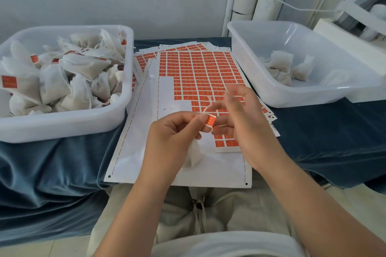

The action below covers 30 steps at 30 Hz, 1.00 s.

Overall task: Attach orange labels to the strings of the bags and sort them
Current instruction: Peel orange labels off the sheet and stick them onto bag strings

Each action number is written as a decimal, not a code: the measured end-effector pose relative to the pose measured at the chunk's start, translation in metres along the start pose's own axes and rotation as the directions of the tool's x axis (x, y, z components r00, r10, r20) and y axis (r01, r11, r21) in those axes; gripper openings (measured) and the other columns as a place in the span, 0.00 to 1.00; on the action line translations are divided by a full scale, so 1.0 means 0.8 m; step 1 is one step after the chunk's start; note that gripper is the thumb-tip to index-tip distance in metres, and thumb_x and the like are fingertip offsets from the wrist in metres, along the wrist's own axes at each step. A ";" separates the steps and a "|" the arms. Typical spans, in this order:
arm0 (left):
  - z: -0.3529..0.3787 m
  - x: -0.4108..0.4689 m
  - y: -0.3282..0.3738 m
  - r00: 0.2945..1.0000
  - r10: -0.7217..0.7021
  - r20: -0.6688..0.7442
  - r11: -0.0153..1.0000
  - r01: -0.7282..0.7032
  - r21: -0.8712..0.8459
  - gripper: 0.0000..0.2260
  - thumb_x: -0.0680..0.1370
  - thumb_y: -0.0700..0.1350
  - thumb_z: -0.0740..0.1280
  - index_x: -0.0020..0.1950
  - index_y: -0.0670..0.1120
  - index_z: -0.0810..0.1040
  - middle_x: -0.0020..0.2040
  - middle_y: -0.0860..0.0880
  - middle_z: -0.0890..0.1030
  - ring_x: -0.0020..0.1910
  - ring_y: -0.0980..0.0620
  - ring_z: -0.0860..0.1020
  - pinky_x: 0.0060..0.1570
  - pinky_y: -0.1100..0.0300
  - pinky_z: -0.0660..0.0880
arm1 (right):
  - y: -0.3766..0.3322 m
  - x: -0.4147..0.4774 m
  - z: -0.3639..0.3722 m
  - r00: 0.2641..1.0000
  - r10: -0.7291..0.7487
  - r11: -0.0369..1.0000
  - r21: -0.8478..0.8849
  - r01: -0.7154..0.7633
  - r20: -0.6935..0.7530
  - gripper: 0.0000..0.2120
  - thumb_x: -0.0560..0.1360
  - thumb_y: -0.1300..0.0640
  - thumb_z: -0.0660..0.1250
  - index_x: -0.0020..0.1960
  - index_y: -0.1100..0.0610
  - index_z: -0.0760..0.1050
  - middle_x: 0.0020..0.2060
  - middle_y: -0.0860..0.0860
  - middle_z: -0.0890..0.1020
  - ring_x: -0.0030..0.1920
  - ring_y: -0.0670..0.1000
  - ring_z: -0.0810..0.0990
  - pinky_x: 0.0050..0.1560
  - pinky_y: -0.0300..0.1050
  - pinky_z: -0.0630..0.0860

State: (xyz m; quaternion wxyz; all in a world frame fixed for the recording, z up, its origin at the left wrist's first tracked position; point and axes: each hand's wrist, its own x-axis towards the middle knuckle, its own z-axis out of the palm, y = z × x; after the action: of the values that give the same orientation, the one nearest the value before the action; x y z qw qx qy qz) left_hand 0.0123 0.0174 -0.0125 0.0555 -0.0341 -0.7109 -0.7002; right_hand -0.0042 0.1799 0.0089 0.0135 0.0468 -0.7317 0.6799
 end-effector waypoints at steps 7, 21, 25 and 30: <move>0.000 -0.003 0.004 0.996 0.079 0.041 0.993 -0.082 0.085 0.10 0.84 0.46 0.69 0.46 0.55 0.88 0.41 0.55 0.87 0.39 0.58 0.81 0.41 0.69 0.77 | 0.017 -0.009 -0.002 0.961 -0.202 0.926 -0.282 0.250 0.190 0.14 0.86 0.47 0.62 0.46 0.51 0.79 0.31 0.47 0.80 0.30 0.49 0.80 0.33 0.35 0.76; -0.014 0.002 0.021 0.993 0.118 -0.033 0.984 -0.112 0.136 0.07 0.85 0.46 0.67 0.48 0.52 0.82 0.39 0.53 0.86 0.34 0.55 0.80 0.36 0.67 0.76 | 0.010 -0.011 -0.002 0.963 -0.153 0.951 -0.230 0.205 0.222 0.24 0.87 0.39 0.48 0.46 0.46 0.79 0.37 0.50 0.82 0.35 0.49 0.81 0.38 0.41 0.78; -0.053 0.024 0.054 0.968 0.172 -0.181 0.978 -0.146 0.147 0.07 0.86 0.47 0.64 0.51 0.49 0.80 0.38 0.53 0.84 0.34 0.60 0.78 0.35 0.68 0.76 | 0.007 -0.008 -0.006 0.975 -0.126 0.961 -0.223 0.166 0.183 0.29 0.82 0.32 0.46 0.46 0.44 0.82 0.38 0.50 0.83 0.38 0.50 0.83 0.40 0.38 0.80; -0.127 0.076 0.098 0.875 0.301 -0.380 0.934 -0.191 0.301 0.11 0.87 0.50 0.59 0.52 0.47 0.76 0.34 0.54 0.84 0.29 0.59 0.76 0.28 0.66 0.72 | 0.005 -0.009 -0.007 0.970 -0.131 0.953 -0.245 0.180 0.202 0.31 0.80 0.26 0.46 0.46 0.43 0.82 0.38 0.49 0.84 0.38 0.50 0.83 0.41 0.36 0.80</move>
State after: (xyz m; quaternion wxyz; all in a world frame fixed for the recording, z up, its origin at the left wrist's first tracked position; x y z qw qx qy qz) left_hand -0.0348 -0.0843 0.0741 0.3003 0.0336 -0.7556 -0.5812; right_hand 0.0022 0.1865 0.0045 0.0058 0.1648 -0.8070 0.5670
